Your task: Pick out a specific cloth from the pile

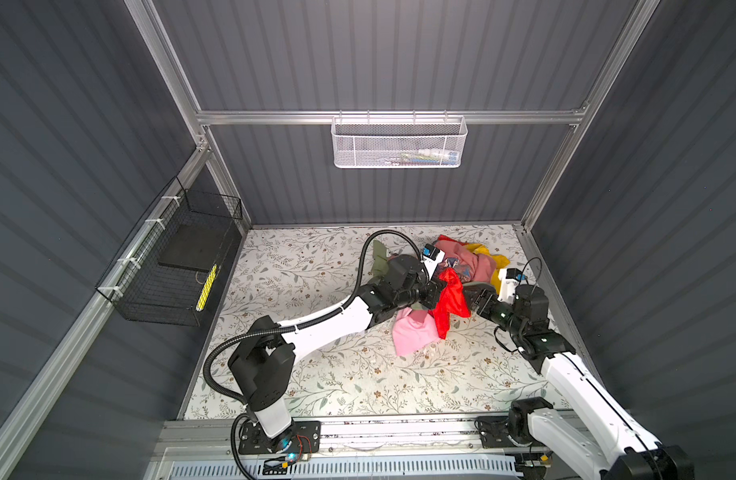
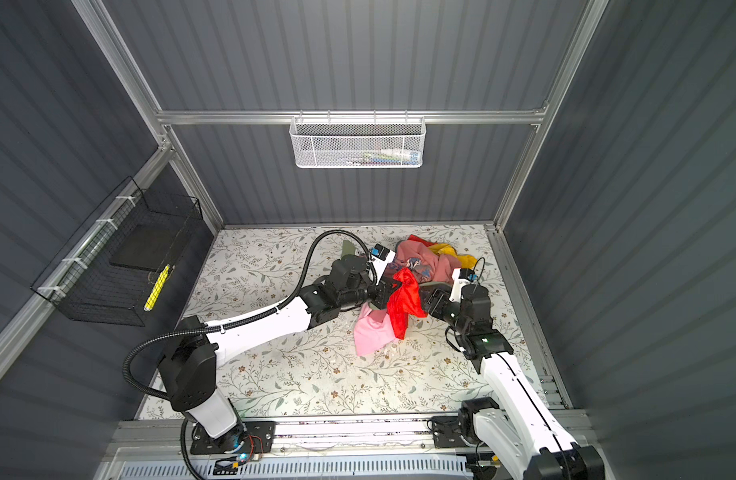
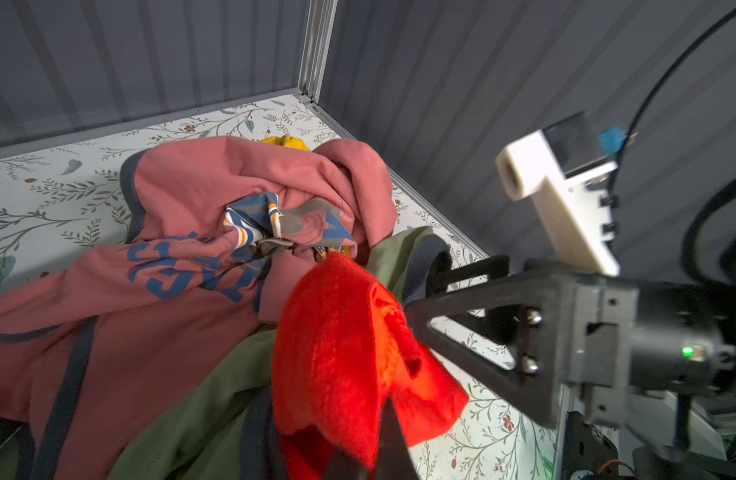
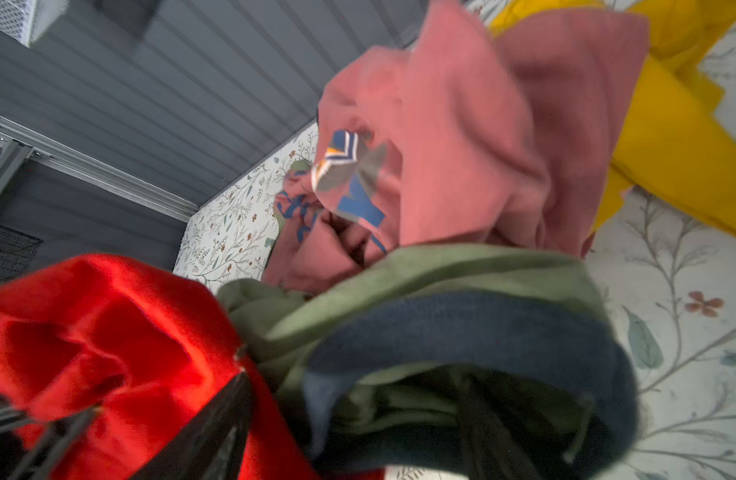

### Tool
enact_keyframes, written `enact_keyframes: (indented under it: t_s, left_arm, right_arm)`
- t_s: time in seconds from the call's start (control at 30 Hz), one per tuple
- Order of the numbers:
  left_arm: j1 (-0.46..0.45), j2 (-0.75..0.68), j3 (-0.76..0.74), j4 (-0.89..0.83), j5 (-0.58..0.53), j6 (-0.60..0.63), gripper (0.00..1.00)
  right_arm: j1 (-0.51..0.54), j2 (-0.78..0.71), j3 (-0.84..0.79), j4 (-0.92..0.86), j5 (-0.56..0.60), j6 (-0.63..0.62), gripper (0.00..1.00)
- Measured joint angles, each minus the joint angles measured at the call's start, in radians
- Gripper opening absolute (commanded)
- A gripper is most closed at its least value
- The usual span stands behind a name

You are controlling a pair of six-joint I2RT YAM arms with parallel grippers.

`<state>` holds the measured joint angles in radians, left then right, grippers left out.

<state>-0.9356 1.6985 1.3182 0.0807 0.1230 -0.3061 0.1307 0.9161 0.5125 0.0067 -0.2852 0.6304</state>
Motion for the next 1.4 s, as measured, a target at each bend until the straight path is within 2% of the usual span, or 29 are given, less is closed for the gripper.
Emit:
enact_keyframes:
  t_s: [0.13,0.27,0.53,1.0,1.17,1.4]
  left_arm:
    - [0.0,-0.006,0.005,-0.016,0.004,-0.014,0.0]
    - [-0.002,-0.01,0.005,-0.041,0.004,-0.017,0.0]
    - [-0.006,-0.047,0.058,-0.132,-0.002,-0.008,0.0]
    - [-0.006,-0.087,0.177,-0.253,-0.008,0.035,0.0]
    - [-0.006,-0.087,0.269,-0.341,-0.009,0.068,0.0]
    - [-0.006,-0.077,0.426,-0.47,-0.019,0.13,0.0]
  right_arm:
    - [-0.01,0.073,-0.025,0.087,-0.05,0.044,0.7]
    - [-0.019,0.166,-0.028,0.152,-0.089,0.068,0.69]
    - [-0.045,0.27,-0.035,0.255,-0.108,0.097,0.78]
    - [-0.068,0.309,-0.035,0.308,-0.119,0.118,0.83]
    - [-0.077,0.306,-0.035,0.307,-0.106,0.121,0.88]
    - [-0.087,0.281,-0.035,0.306,-0.063,0.121,0.9]
